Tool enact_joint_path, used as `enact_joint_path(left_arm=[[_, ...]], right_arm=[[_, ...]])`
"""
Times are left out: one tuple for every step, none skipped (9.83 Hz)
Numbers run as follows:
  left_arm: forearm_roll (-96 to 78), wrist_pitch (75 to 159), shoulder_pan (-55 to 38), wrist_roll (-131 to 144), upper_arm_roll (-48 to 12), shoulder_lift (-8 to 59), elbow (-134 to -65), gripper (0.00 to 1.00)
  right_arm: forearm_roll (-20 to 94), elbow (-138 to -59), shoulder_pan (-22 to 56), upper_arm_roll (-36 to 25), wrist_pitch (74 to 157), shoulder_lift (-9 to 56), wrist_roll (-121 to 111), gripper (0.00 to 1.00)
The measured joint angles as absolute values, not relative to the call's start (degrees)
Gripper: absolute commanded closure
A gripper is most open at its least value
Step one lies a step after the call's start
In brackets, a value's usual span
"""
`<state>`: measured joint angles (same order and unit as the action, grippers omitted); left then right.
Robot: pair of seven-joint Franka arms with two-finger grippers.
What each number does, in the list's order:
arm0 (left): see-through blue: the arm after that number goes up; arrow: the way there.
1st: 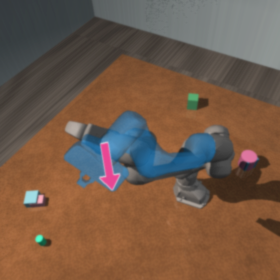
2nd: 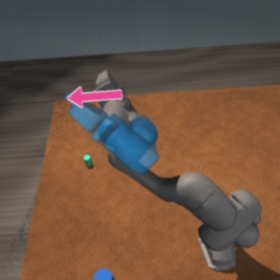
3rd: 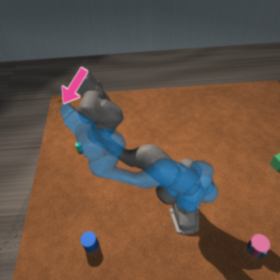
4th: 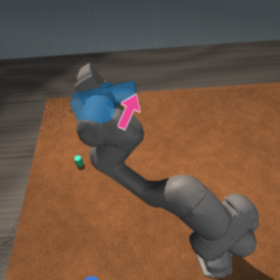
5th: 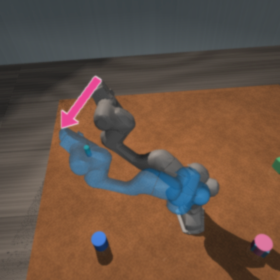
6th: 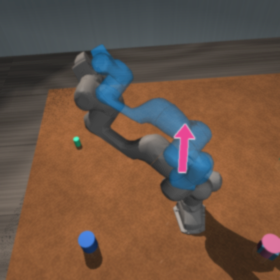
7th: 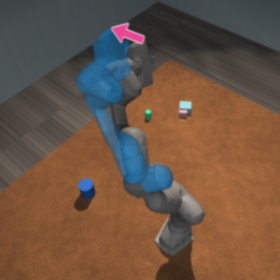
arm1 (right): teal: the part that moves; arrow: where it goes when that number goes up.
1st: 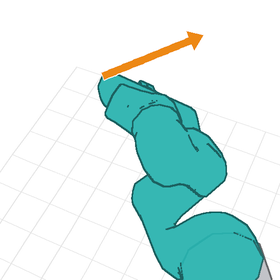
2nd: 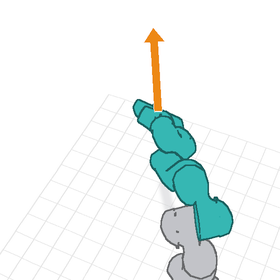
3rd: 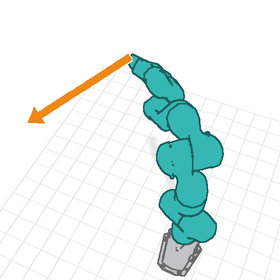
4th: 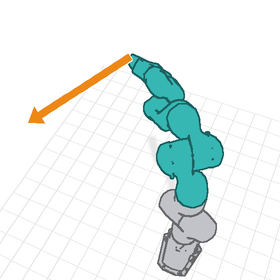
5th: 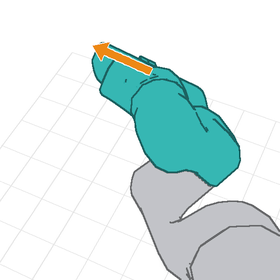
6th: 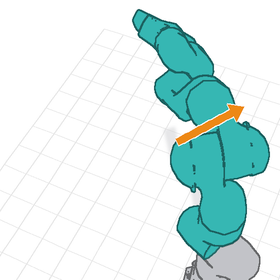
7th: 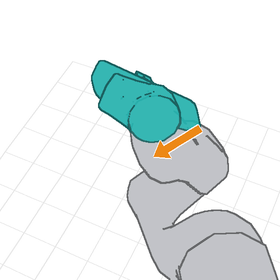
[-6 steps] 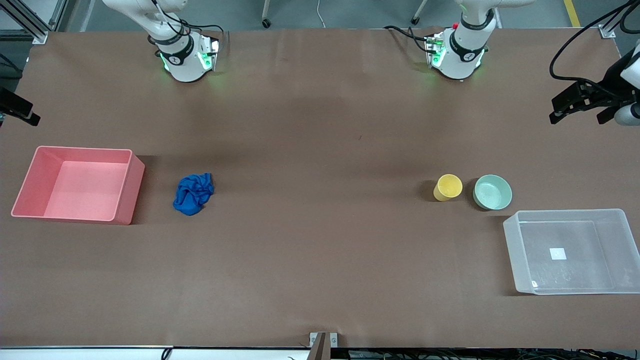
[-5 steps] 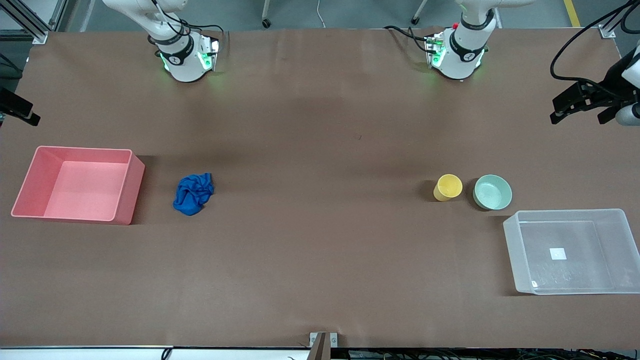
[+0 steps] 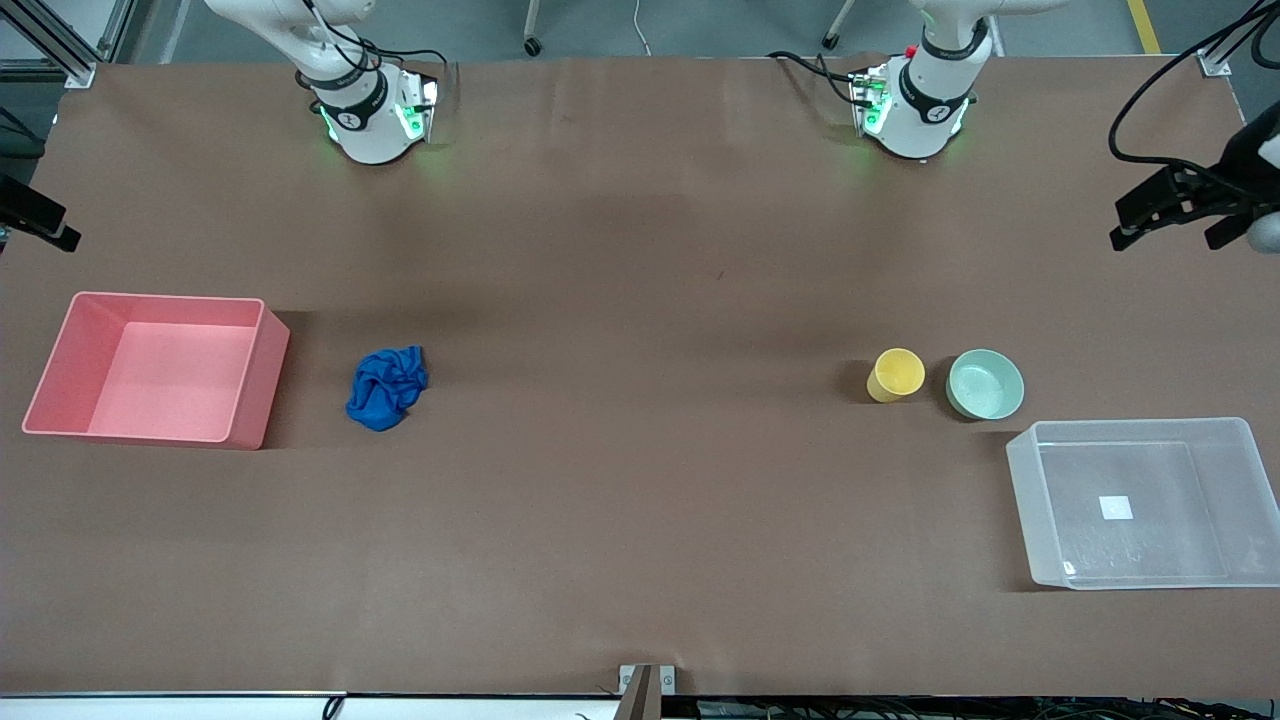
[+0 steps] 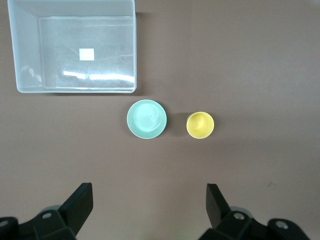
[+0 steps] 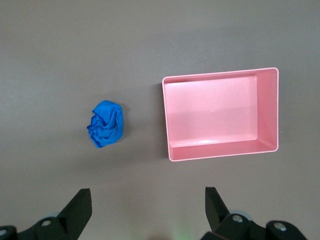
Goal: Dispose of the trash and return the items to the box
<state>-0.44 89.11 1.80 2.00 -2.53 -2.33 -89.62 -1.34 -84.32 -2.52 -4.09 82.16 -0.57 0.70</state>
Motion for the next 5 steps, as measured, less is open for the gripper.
enact_joint_path(left_arm=[[-0.44, 92.27, 2.87, 1.85, -2.51, -1.99, -91.68, 0.0], [-0.44, 96.52, 3.44, 1.72, -2.48, -1.54, -95.02, 0.0], [-0.44, 101.37, 3.71, 1.72, -2.48, -0.99, -99.11, 0.01], [-0.44, 107.33, 4.02, 1.72, -2.46, -0.28, -104.1, 0.01], [-0.44, 113.98, 4.49, 1.72, -2.47, 0.58, -109.18, 0.01]], right_arm=[[-1.26, -85.06, -2.37, -3.31, 82.35, -0.49, 0.68, 0.0], [-1.25, -87.59, -2.01, -1.9, 85.3, -0.27, 0.79, 0.0], [-1.22, -92.29, -1.59, -0.54, 91.24, 0.17, 2.24, 0.0], [-1.21, -98.49, -1.32, 1.41, 98.33, 0.89, 5.4, 0.0], [-1.23, -105.07, -1.06, 3.76, 106.0, 1.7, 8.72, 0.0]])
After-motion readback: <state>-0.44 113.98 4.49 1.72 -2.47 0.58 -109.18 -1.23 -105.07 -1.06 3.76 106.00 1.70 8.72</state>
